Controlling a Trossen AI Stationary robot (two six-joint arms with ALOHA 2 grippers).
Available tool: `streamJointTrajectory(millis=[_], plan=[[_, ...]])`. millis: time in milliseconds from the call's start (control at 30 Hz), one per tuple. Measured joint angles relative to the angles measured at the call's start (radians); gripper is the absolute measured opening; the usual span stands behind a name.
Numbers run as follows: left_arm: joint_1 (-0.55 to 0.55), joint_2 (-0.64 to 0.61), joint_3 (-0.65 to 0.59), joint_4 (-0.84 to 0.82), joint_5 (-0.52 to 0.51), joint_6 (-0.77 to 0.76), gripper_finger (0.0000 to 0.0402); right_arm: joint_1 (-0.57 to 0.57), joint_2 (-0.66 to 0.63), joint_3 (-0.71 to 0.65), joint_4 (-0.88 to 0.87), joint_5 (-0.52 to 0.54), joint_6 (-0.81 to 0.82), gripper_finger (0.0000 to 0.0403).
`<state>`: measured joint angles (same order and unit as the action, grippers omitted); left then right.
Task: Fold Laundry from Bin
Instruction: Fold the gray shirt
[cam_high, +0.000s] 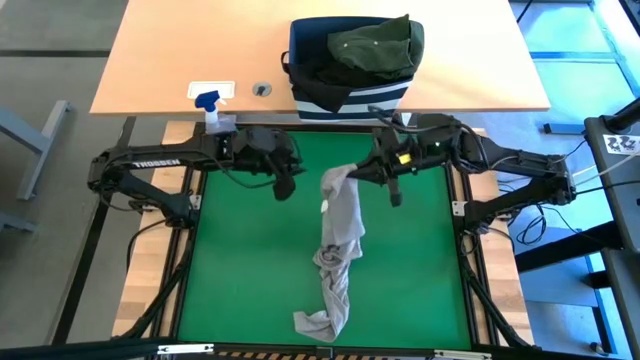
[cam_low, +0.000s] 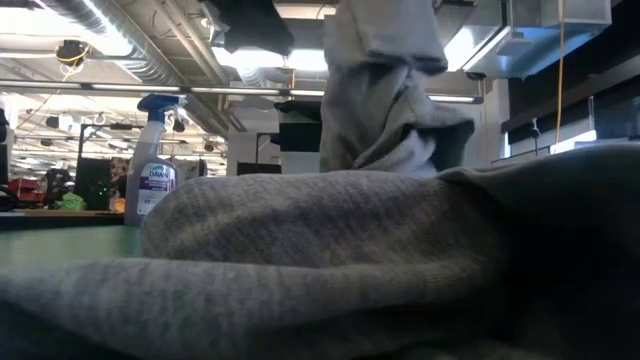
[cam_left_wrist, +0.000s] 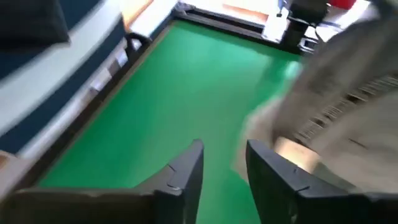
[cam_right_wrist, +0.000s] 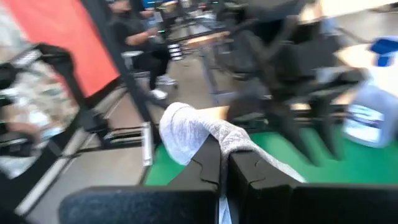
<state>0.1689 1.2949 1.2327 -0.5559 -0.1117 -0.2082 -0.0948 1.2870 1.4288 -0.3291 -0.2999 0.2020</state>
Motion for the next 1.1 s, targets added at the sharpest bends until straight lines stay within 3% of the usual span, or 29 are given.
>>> streamJointTrajectory(millis=[167, 467, 633, 767, 933, 1100], plan=[[-0.077, -0.094, 0.000, -0.081, -0.037, -0.049, 0.0133, -0.004, 0.078, 0.000, 0.073, 0.046, -0.006, 0.0005], [-0.312, -0.248, -0.038, -0.275, -0.346, -0.214, 0.0134, -0.004, 0.307, 0.000, 0.103, 0.031, 0.071, 0.0008], [-0.400, -0.285, -0.170, -0.240, -0.462, -0.325, 0.0134, -0.007, 0.412, -0.001, 0.114, 0.046, 0.106, 0.0057], [-0.431, -0.282, -0.301, -0.109, -0.471, -0.402, 0.0134, -0.012, 0.430, -0.002, 0.108, 0.001, 0.104, 0.0135], [-0.431, -0.247, -0.504, 0.282, -0.411, -0.415, 0.0134, -0.026, 0.348, 0.000, -0.030, 0.003, 0.101, 0.0226], [-0.377, -0.199, -0.617, 0.491, -0.323, -0.453, 0.0141, -0.031, 0.286, 0.000, -0.236, 0.039, 0.085, 0.0272]])
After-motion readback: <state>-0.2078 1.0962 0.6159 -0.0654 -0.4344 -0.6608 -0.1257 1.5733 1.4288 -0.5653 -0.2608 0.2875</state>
